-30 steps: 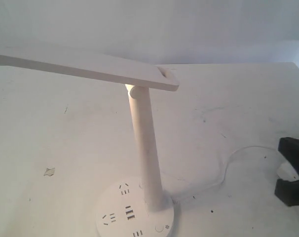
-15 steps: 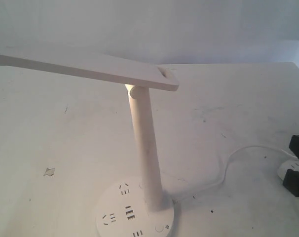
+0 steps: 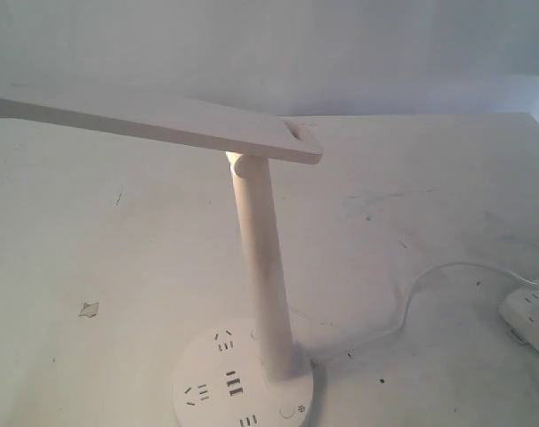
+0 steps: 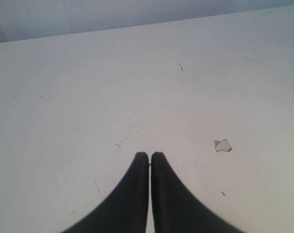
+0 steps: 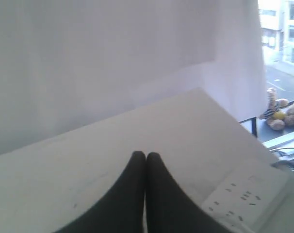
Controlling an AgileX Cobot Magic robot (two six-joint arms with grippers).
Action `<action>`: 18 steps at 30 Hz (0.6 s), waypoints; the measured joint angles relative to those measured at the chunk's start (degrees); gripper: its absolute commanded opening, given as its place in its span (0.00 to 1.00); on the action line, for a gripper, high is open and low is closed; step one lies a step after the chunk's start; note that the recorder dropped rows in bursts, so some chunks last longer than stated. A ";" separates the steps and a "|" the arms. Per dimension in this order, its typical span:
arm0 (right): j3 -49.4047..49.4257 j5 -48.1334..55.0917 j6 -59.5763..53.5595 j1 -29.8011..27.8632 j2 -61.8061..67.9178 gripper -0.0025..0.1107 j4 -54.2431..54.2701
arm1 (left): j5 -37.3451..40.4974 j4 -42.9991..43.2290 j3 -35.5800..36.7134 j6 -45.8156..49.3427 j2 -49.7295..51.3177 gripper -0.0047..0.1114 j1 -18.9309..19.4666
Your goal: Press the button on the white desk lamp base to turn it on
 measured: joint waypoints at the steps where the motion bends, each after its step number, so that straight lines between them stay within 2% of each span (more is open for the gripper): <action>1: 0.00 0.00 0.04 -1.55 -0.38 0.02 0.00 | 0.00 0.00 0.00 0.00 0.00 0.05 0.00; 4: 0.00 0.00 0.13 -10.50 -3.09 0.02 0.00 | 0.00 0.00 0.00 0.00 0.00 0.05 0.00; 8: 0.00 0.54 0.24 -17.80 -7.06 0.02 0.00 | 0.00 0.00 0.00 0.00 0.00 0.05 0.00; 18: 0.05 -1.75 0.35 -18.64 -8.58 0.02 0.00 | 0.00 0.00 0.00 0.00 0.00 0.05 0.00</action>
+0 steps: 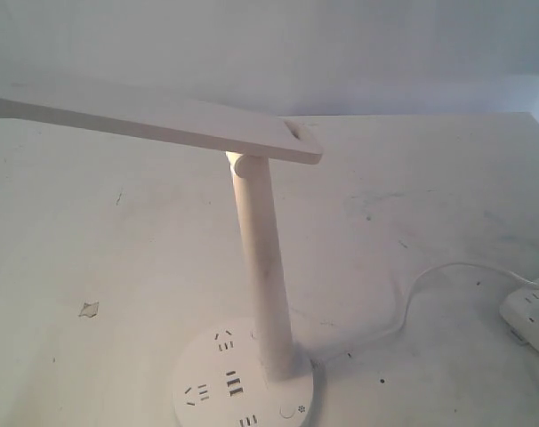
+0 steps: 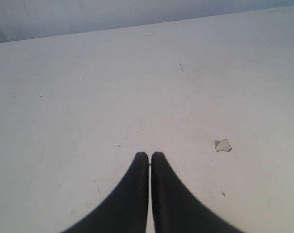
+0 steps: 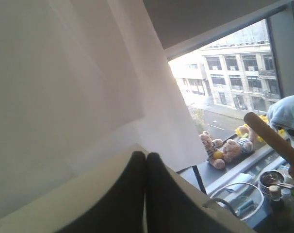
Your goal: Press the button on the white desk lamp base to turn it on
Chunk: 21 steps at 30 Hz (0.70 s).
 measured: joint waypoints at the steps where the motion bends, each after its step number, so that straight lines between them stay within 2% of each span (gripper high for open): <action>1: 0.11 -1.00 0.00 0.00 -0.52 0.02 0.13 | 0.00 0.00 0.00 0.00 0.00 0.05 0.00; 8: 6.72 -15.85 -0.28 -0.10 -7.85 0.02 0.26 | 0.00 0.00 0.00 0.00 0.00 0.05 0.00; 10: 9.00 -18.28 -3.81 -0.10 -7.85 0.02 0.34 | 0.00 0.00 0.00 0.00 0.00 0.05 0.00; 14: 12.71 -23.58 -21.26 -0.10 -7.85 0.02 1.60 | 0.00 0.00 0.00 0.00 0.00 0.05 0.00; 21: 13.27 -21.13 -33.92 -0.10 -7.85 0.02 15.82 | 0.00 0.00 0.00 0.00 0.00 0.05 0.00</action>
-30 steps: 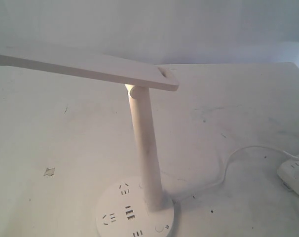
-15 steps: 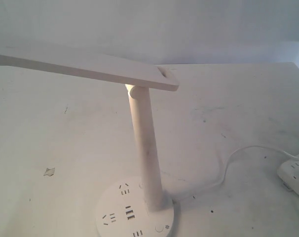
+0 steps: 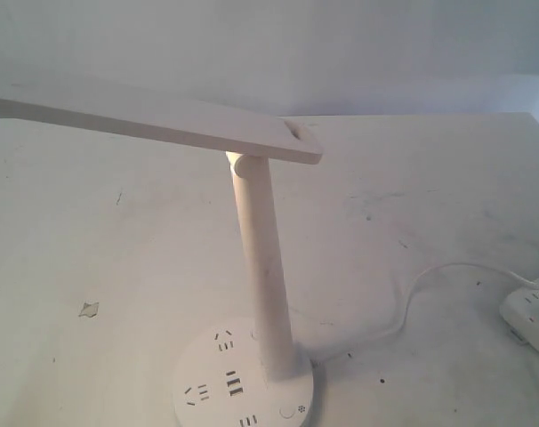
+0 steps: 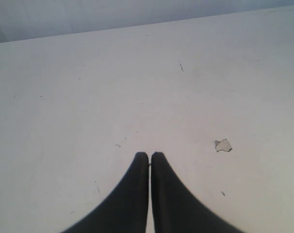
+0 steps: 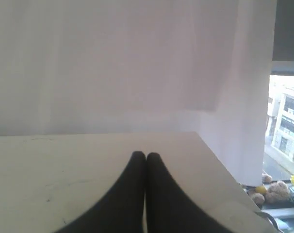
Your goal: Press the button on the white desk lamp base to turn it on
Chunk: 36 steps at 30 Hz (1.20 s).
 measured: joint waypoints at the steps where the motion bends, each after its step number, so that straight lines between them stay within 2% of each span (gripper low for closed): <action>1: 0.00 1.20 -2.37 0.00 0.00 0.02 2.45 | 0.00 0.00 0.00 0.00 0.00 0.05 0.00; 5: 0.00 6.30 -14.19 0.00 0.00 0.02 15.15 | 0.00 0.00 0.00 0.00 0.00 0.05 0.00; 10: 0.00 10.97 -40.92 0.00 0.00 0.02 36.92 | 0.00 0.00 0.00 0.00 0.00 0.05 0.00; 12: 0.00 12.34 -47.56 0.00 0.00 0.02 41.65 | 0.00 0.00 0.00 0.00 0.00 0.05 0.00; 20: 0.00 19.92 -51.17 0.00 0.00 0.02 45.62 | 0.00 0.00 0.00 0.00 0.00 0.05 0.00; 36: 0.00 20.45 -52.04 0.00 0.00 0.02 48.15 | 0.00 0.00 0.00 0.00 0.00 0.05 0.00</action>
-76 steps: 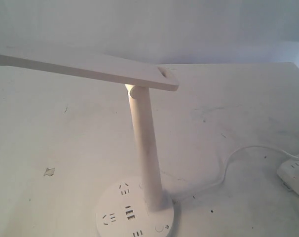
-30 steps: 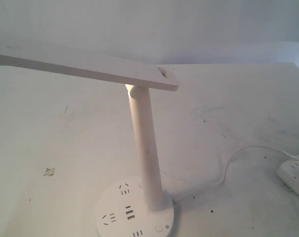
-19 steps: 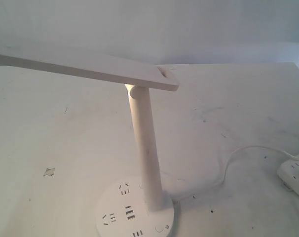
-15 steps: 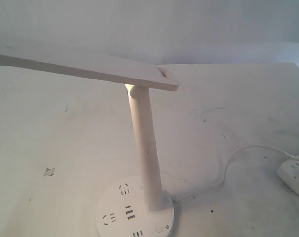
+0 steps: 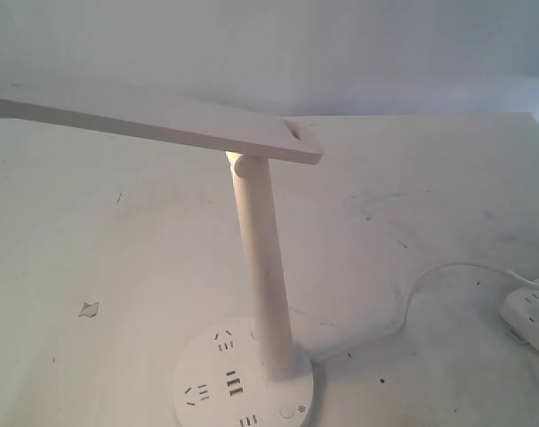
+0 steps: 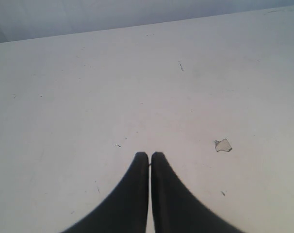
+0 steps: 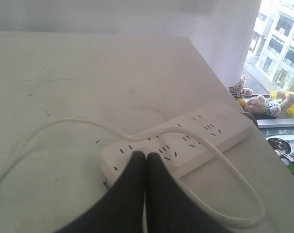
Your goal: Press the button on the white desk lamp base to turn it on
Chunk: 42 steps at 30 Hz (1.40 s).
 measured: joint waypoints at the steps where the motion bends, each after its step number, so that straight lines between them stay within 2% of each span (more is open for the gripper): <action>1: 0.00 0.00 0.00 0.00 0.00 0.02 0.00 | 0.00 0.00 0.00 0.00 0.00 0.05 0.00; 12: 0.00 0.68 -1.51 0.15 0.00 0.02 -0.10 | 0.00 0.00 0.00 0.00 0.00 0.05 0.00; 18: 0.00 0.68 -1.51 3.44 0.00 0.02 -0.10 | 0.00 0.00 0.00 0.00 0.00 0.05 0.00; 42: 0.00 0.68 -2.48 3.30 0.00 0.02 -0.10 | 0.00 0.00 0.00 0.00 0.00 0.05 0.00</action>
